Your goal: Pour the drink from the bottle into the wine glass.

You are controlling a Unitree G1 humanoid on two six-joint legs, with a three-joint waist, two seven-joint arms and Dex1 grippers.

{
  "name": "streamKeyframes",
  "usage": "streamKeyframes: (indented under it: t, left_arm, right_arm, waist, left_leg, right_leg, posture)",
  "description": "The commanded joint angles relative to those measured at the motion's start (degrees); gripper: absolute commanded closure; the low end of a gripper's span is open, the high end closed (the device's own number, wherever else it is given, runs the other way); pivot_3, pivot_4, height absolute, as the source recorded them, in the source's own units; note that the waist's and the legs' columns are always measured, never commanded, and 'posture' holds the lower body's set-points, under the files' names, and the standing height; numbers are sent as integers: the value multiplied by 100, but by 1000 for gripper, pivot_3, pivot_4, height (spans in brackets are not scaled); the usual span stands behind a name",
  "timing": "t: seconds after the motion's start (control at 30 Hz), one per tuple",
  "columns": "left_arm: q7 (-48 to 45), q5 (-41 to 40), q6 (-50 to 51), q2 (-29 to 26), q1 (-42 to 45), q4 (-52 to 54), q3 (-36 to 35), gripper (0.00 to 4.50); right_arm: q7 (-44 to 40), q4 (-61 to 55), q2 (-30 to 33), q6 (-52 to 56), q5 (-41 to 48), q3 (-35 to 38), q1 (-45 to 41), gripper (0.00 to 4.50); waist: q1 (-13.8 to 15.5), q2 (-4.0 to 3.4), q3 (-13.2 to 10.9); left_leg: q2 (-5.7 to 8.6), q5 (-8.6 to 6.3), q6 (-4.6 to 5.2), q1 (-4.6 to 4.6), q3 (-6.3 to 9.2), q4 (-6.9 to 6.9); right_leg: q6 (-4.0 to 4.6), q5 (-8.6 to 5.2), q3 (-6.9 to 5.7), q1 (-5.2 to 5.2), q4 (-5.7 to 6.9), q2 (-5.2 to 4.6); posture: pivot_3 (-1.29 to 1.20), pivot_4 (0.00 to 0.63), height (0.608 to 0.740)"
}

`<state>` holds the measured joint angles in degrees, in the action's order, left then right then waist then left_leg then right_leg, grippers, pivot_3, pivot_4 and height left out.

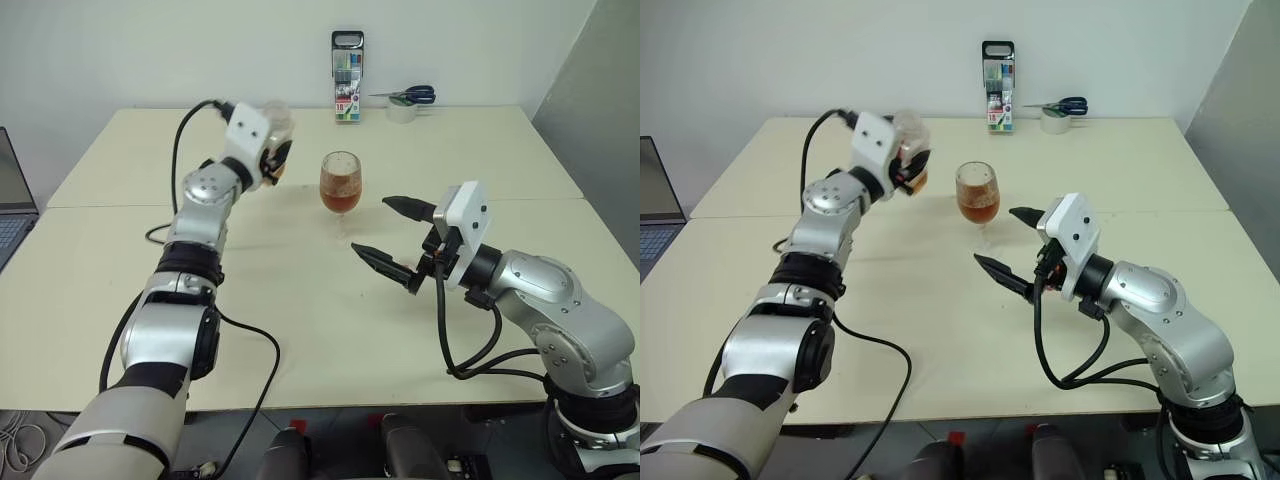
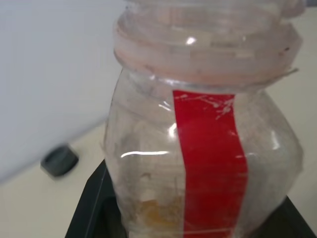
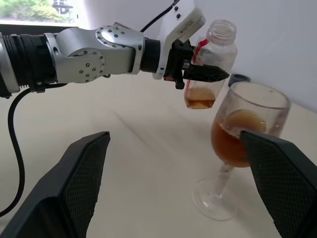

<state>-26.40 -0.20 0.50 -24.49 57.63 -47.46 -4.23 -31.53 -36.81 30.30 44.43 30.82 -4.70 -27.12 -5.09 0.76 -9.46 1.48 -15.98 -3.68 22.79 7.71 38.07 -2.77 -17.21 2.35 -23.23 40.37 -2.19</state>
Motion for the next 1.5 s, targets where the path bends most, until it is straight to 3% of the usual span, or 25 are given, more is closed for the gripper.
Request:
streamKeyframes:
  t: [0.03,0.23,0.53,0.57,0.8,0.97,1.27,1.5]
  left_arm:
    - [124,-462,810,-154,-343,868,-457,2701]
    - [499,-826,1773,-89,-1059,1797,-839,2701]
    - [735,-806,1957,-57,-1353,1853,-832,2701]
    - [723,-828,1904,-55,-1390,1856,-848,1991]
    - [573,-833,1736,-60,-1871,2369,-730,11]
    - [546,-761,1553,-64,-2359,2847,-669,11]
    - [1132,-750,1715,-49,-3565,4230,-990,11]
    - [1194,-986,1462,26,-4211,4870,-1291,11]
  right_arm:
    - [-10,116,116,433,-28,-249,-483,0]
    - [31,623,-64,420,-352,-641,-974,0]
    - [-10,844,-240,421,-533,-742,-1208,0]
    - [-8,835,-246,441,-533,-730,-1222,0]
    - [145,689,-278,505,-541,-641,-953,0]
    - [414,538,-290,-126,-969,-782,-22,0]
    - [1824,1393,-1271,-2572,-2447,-595,1803,0]
    - [2451,2018,-2079,-3535,-2545,6,2269,0]
  waist:
    - [9,2,1]
    - [42,11,7]
    - [47,21,13]
    - [47,21,14]
    - [47,21,14]
    - [69,25,17]
    - [98,29,22]
    - [180,32,26]
  left_leg:
    - [1,0,0,0,2,2]
    - [-1,1,-2,2,7,5]
    - [3,1,-2,0,6,6]
    - [3,1,-2,0,6,5]
    - [-2,1,-2,0,8,3]
    - [-7,1,-2,1,8,1]
    - [-8,0,0,-10,-3,-2]
    - [-14,-2,3,-20,-13,-8]
  right_leg:
    - [0,0,3,0,2,-1]
    - [0,0,0,-1,2,-6]
    - [0,0,3,-1,1,-10]
    - [0,0,3,-1,1,-10]
    - [1,0,4,-3,1,-10]
    - [1,0,4,-2,-3,-13]
    - [1,0,16,-1,-1,-9]
    - [1,0,22,4,-2,-7]
  posture:
    - [0,150,740]
    - [0,150,740]
    - [0,150,740]
    - [0,150,740]
    - [0,150,740]
    - [0,150,740]
    - [0,150,740]
    - [0,150,740]
